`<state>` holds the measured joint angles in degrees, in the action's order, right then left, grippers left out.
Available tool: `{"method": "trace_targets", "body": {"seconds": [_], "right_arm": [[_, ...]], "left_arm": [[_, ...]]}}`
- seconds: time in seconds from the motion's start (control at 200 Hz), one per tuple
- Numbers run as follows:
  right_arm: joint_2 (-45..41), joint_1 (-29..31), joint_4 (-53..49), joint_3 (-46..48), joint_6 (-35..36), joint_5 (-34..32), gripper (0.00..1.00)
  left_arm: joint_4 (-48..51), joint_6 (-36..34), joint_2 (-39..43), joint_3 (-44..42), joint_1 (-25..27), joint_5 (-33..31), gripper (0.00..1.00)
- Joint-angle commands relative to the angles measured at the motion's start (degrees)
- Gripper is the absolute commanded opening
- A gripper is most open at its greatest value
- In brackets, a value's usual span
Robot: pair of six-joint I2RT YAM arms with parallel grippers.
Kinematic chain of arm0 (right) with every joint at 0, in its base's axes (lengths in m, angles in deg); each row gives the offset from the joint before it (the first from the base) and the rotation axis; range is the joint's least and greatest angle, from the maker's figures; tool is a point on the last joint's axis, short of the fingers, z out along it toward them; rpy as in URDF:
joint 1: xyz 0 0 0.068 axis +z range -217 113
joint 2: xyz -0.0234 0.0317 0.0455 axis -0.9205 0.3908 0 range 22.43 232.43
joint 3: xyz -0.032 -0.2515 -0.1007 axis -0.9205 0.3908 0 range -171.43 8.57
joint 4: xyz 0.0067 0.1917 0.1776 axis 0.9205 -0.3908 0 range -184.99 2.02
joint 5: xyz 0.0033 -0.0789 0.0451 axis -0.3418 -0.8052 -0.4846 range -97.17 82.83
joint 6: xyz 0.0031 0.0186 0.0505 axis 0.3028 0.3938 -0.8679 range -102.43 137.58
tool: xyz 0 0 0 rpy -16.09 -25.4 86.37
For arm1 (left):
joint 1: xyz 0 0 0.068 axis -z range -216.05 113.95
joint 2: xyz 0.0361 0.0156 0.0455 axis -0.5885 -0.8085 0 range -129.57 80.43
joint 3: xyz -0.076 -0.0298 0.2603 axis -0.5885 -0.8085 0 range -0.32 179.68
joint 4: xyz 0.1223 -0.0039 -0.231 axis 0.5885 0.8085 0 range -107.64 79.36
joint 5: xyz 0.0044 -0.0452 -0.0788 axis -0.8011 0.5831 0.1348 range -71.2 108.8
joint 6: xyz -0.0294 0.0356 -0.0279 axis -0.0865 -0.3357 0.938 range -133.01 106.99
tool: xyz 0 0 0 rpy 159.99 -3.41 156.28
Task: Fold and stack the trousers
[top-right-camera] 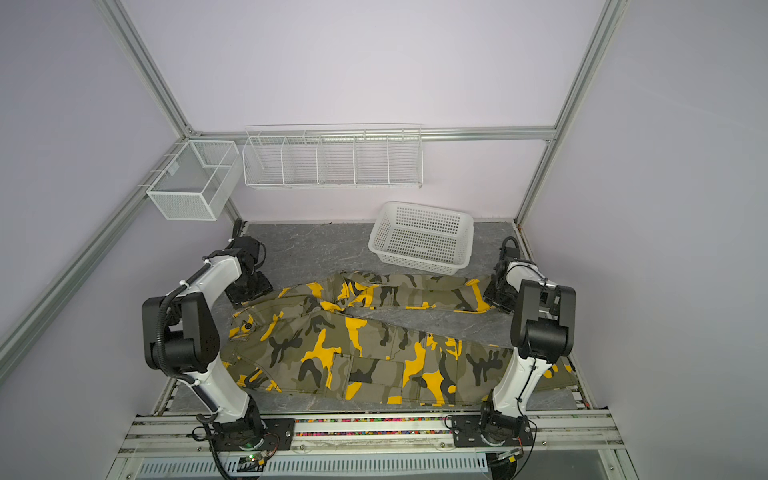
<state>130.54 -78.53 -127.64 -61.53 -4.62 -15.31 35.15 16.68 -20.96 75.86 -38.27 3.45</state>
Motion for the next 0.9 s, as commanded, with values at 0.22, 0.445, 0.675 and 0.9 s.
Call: {"method": "trace_targets", "body": {"seconds": [0.22, 0.445, 0.675, 0.9], "right_arm": [[-1.27, -0.91, 1.37, 5.53, 0.91, 0.05, 0.18], [-2.70, -1.00, 2.28, 7.45, 1.62, 1.06, 0.17], [-3.92, -0.97, 2.53, 8.67, 1.63, 1.46, 0.17], [-4.35, -0.97, 2.05, 8.23, 1.88, 1.42, 0.17]], "left_arm": [[3.23, 5.02, 13.50, -9.25, -1.28, 2.03, 0.76], [-2.55, 9.26, 9.11, -11.41, -3.45, 3.75, 0.76], [-7.09, 11.95, 2.51, -11.41, -4.31, 4.99, 0.72], [-11.91, 10.53, -1.03, -12.20, -4.37, 6.19, 0.54]]}}
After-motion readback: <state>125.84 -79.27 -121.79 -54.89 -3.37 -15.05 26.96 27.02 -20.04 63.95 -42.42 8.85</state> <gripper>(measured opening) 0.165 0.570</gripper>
